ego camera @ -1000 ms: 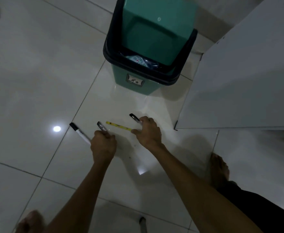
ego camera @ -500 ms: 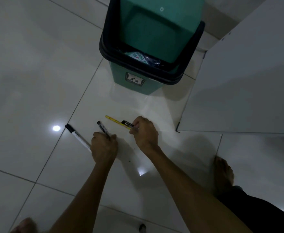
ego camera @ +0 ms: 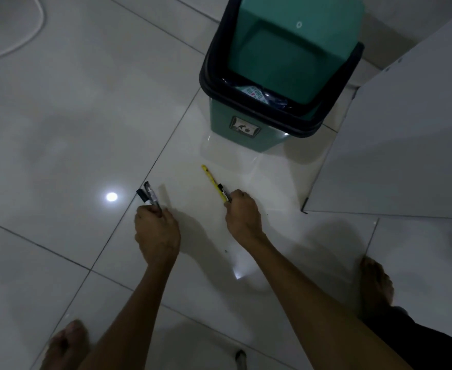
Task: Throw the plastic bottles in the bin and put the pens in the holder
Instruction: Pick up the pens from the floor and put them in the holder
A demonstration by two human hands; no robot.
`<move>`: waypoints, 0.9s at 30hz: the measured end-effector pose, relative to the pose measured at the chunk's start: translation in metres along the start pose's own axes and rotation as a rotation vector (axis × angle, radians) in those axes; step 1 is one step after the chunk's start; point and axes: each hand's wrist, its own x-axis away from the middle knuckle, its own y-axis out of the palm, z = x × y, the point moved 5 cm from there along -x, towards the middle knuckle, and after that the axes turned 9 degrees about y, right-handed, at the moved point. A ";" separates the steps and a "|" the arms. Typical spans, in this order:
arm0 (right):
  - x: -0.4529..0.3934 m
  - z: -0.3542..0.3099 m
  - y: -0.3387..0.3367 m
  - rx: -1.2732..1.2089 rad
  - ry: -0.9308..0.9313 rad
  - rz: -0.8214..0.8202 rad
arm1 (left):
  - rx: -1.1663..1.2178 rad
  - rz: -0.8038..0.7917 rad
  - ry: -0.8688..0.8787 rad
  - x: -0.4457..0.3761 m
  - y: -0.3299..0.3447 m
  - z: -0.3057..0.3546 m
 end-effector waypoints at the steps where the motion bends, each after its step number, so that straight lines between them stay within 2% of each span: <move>1: 0.001 -0.001 0.001 -0.037 0.017 -0.011 | -0.002 0.005 -0.032 -0.002 -0.002 -0.005; 7: 0.002 -0.004 0.008 -0.081 0.048 -0.059 | 0.025 -0.057 -0.141 -0.011 0.008 -0.012; 11: -0.002 -0.002 0.006 -0.115 0.044 -0.075 | 0.092 -0.027 -0.199 -0.009 0.017 -0.008; 17: 0.002 -0.002 0.007 -0.312 0.099 -0.178 | 0.119 -0.042 -0.151 -0.001 0.016 0.003; 22: 0.031 -0.014 -0.017 -0.451 0.126 -0.241 | 0.330 -0.191 0.025 0.018 0.009 0.025; 27: 0.078 -0.026 -0.071 -0.505 0.112 -0.220 | 0.651 -0.347 -0.013 0.039 -0.027 0.065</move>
